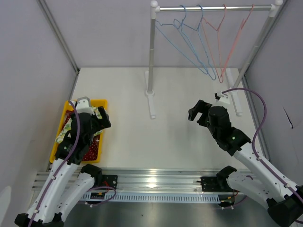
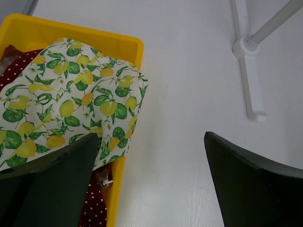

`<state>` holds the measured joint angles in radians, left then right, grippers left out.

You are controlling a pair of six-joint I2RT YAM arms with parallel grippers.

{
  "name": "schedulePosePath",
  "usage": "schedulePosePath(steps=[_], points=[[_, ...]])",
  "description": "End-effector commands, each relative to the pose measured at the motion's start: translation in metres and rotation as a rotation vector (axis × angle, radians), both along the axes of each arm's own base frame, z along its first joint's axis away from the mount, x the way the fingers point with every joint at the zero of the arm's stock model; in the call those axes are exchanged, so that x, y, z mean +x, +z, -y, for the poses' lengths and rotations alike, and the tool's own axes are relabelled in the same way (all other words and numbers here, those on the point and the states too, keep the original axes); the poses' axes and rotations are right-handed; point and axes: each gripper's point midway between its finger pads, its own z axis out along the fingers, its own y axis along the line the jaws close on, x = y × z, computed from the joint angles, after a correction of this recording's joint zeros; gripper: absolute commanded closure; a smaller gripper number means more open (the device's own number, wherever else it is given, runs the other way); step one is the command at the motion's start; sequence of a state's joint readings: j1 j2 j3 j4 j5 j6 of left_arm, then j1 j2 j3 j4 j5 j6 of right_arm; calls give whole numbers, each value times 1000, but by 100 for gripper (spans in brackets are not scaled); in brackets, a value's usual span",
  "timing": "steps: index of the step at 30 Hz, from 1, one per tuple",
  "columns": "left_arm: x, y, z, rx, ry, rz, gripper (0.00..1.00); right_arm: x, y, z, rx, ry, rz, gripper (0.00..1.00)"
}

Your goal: Place the skirt on the hanger

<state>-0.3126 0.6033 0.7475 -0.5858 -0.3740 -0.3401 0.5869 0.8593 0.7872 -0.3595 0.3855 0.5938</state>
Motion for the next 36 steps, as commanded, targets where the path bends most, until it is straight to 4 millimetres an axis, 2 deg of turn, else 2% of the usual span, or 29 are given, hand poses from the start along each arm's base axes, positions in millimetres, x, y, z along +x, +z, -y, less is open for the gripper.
schedulePosePath(steps=[1,7,11,12,14,15,18,21,26,32,36], points=[[1,7,-6,-11,44,18,1,-1,2,10,-18,-34,17,1],[2,-6,-4,-28,61,-37,1,-4,-1,13,-24,-34,9,0],[8,-17,-6,-31,115,-111,1,-5,-3,7,-13,-3,15,1],[11,-15,-7,-28,128,-119,1,-5,-3,6,-13,3,19,1],[15,-30,-13,3,191,-191,0,-3,-4,2,-7,17,19,1],[18,-29,-15,10,210,-199,1,-3,-4,0,-3,24,19,1],[29,-46,-17,33,261,-260,1,-1,-5,-5,5,43,14,0],[39,-51,-18,50,284,-265,1,-1,-7,-11,13,67,6,1],[46,-69,-41,161,406,-331,1,-2,-10,-18,18,101,-4,1],[56,-93,-56,144,449,-401,8,-4,-13,-23,33,126,-10,1],[60,-106,-56,136,440,-448,13,-4,-15,-24,42,131,-12,1]])
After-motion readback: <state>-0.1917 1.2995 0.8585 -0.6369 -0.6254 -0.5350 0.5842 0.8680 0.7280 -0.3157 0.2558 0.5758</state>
